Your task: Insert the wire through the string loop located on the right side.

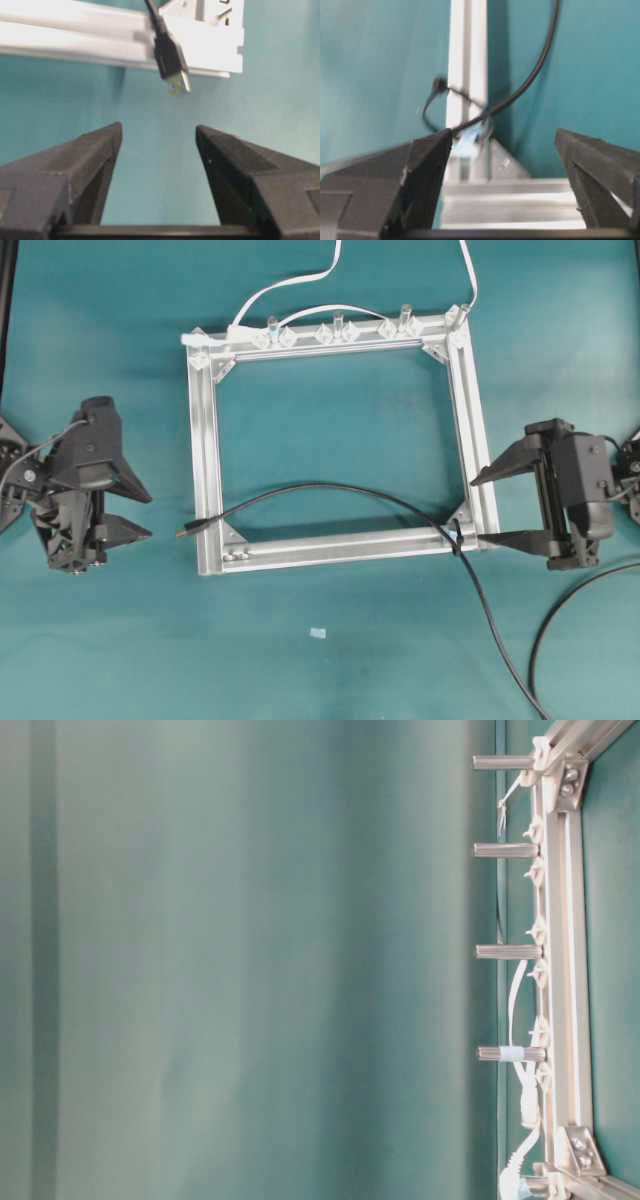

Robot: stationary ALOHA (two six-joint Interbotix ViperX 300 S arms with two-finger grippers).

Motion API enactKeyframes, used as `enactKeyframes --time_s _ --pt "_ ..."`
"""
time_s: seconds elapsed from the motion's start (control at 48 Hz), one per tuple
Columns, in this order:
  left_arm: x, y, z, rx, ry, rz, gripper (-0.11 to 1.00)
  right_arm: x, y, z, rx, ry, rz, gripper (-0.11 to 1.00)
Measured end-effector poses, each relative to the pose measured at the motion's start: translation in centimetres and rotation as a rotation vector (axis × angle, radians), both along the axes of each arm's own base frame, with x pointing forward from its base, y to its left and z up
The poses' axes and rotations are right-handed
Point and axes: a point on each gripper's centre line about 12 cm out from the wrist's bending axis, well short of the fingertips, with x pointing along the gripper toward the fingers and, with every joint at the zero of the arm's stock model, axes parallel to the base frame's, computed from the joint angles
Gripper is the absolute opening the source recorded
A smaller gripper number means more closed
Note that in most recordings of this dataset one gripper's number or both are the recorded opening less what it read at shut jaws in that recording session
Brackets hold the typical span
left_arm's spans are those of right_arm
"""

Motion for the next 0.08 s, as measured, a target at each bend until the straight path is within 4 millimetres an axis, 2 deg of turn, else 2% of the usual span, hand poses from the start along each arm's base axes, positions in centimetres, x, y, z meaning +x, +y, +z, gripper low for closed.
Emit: enactKeyframes --time_s 0.083 --pt "0.0 0.84 0.4 0.025 -0.044 0.003 0.66 0.11 -0.52 0.4 0.001 -0.03 -0.025 0.93"
